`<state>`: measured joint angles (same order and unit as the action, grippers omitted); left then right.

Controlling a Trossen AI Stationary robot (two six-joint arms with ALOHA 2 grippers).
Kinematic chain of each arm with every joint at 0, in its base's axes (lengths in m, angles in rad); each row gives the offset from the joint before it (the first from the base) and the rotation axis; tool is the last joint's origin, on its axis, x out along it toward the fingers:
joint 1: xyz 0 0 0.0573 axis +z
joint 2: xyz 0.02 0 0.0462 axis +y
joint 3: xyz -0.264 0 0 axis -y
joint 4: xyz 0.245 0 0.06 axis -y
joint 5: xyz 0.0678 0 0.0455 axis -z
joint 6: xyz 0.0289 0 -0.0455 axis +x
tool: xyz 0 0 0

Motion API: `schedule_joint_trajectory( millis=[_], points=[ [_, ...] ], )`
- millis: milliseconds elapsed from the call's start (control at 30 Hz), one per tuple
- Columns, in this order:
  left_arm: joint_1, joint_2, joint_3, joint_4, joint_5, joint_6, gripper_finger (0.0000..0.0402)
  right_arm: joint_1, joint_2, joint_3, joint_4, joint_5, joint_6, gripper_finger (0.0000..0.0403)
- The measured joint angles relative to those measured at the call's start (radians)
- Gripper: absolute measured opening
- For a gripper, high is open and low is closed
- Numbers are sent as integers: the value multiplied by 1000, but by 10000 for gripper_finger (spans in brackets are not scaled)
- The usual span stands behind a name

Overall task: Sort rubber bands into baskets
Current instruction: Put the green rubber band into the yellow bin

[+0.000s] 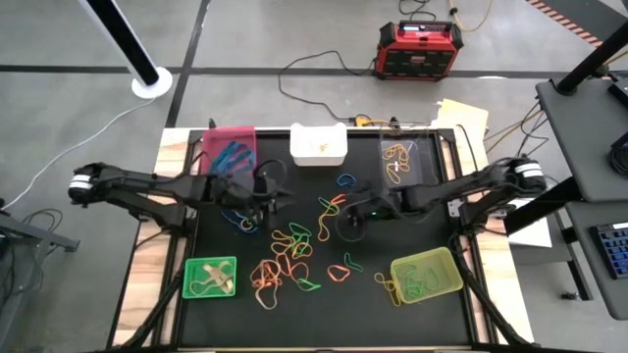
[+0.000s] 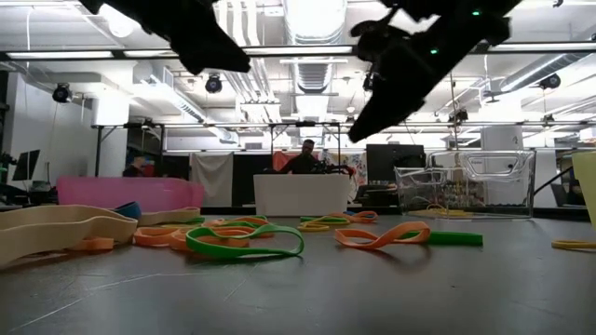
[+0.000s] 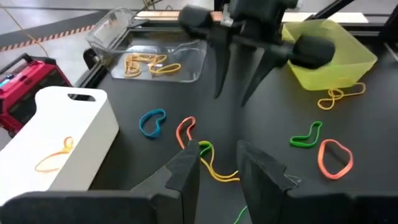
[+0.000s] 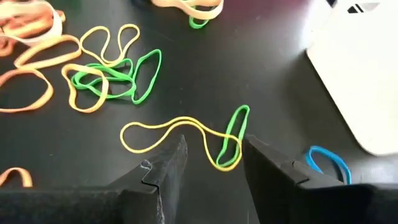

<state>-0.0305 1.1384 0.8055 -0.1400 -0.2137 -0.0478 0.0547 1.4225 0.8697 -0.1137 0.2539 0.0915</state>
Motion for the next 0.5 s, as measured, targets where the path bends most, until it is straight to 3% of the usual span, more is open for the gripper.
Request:
schedule_joint_trajectory(
  millis=[233, 400, 500],
  points=[
    [-92, -100, -16, -61, -256, -57, 90, 0, 152, 135, -9, -1, -77, 153],
    [-143, -159, -24, -97, -276, -73, 90, -3, 228, 207, -38, 7, -102, 153],
    [-163, -179, -42, -114, -276, -94, 90, -15, 267, 253, -84, 67, -63, 153]
  ],
)
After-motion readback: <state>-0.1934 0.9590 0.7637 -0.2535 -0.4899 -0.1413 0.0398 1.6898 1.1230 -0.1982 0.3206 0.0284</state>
